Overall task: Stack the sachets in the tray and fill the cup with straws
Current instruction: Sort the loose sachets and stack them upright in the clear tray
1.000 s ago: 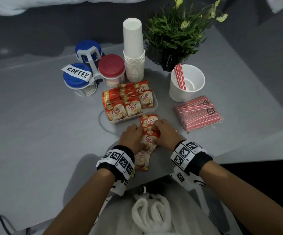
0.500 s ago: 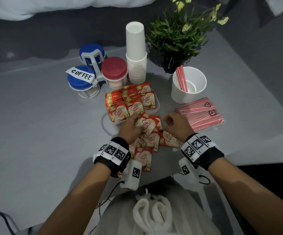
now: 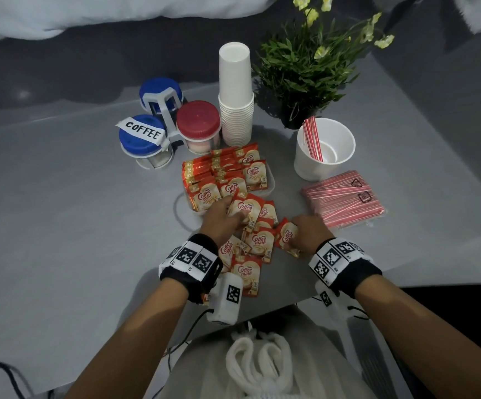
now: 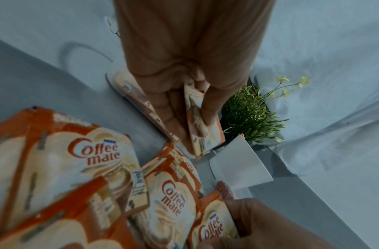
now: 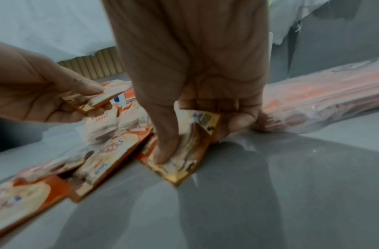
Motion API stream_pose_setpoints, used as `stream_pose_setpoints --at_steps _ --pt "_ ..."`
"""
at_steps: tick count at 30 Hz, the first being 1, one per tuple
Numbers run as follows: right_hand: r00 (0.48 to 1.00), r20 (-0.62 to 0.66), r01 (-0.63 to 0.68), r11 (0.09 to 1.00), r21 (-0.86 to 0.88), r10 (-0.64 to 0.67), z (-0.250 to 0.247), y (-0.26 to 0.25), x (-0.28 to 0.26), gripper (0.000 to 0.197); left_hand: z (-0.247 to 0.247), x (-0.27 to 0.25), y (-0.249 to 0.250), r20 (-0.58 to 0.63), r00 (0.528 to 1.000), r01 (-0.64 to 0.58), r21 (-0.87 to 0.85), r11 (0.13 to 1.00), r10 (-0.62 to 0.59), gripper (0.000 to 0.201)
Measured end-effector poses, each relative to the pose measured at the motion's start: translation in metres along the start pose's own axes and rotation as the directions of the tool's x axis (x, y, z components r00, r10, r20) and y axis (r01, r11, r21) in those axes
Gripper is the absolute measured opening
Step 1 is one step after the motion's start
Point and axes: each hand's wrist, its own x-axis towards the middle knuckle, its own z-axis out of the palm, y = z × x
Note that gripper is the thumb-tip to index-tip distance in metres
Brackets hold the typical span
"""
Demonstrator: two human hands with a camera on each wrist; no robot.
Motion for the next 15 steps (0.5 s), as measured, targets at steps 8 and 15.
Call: stream_pose_setpoints --at_steps 8,15 --pt "0.991 -0.133 0.055 0.808 0.587 0.03 -0.021 0.0 -0.01 0.024 0.0 0.009 -0.006 -0.087 0.996 0.012 -0.069 0.998 -0.018 0.018" --pt "1.0 -0.013 0.016 0.267 0.964 -0.014 -0.036 -0.022 -0.009 0.014 0.005 0.011 -0.003 -0.093 0.996 -0.001 -0.15 0.989 -0.013 0.023"
